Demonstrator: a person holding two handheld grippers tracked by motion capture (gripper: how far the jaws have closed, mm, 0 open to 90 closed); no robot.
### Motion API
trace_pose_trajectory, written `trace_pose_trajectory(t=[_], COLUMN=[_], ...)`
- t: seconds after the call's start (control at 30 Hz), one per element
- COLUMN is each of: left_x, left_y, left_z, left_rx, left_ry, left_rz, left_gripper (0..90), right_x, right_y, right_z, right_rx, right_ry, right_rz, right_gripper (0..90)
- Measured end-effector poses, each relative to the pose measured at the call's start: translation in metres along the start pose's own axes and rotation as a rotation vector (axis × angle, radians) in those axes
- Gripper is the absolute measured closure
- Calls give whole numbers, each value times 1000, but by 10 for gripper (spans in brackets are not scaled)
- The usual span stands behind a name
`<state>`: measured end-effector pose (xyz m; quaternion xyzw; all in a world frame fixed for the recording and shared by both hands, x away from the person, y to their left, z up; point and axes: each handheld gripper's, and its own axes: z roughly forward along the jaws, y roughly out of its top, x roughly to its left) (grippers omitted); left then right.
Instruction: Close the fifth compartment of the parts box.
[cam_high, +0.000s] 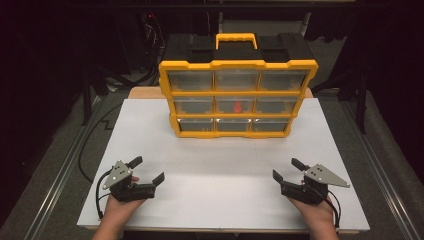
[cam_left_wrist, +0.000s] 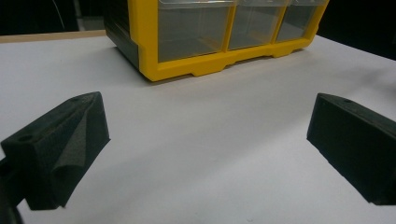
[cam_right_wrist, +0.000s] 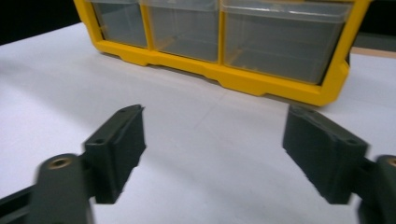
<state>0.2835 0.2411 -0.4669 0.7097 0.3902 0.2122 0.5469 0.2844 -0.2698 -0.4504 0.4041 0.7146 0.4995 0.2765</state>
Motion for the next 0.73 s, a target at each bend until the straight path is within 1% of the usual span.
trace_pose_trajectory(t=[0.1, 0.2, 0.27, 0.3, 0.43, 0.5, 0.53, 0.67, 0.73], left_x=[0, -1, -1, -1, 0, -1, -1, -2, -2], left_y=[0, 1, 1, 1, 1, 1, 1, 1, 1], left_z=[-1, 0, 0, 0, 0, 0, 0, 1, 1], left_rx=[-1, -2, -3, -1, 0, -2, -2, -3, -3], left_ry=[0, -2, -3, 0, 10, 12, 12, 14, 14], left_rz=[1, 2, 7, 10, 5, 6, 8, 4, 4], left_gripper=[3, 3, 3, 3, 3, 3, 3, 3, 3], right_x=[5, 9, 9, 8, 1, 0, 0, 1, 1], right_y=[3, 4, 4, 3, 0, 0, 0, -1, 0], right_z=[-4, -11, -16, -17, -16, -15, -16, -17, -17], right_rx=[-25, -46, -47, -47, -41, -44, -47, -51, -53], right_ry=[6, -8, -15, -18, -40, -52, -51, -50, -49], right_rz=[-18, -26, -24, -31, 0, 0, 3, -13, -7], right_gripper=[118, 1, 1, 1, 1, 1, 1, 1, 1])
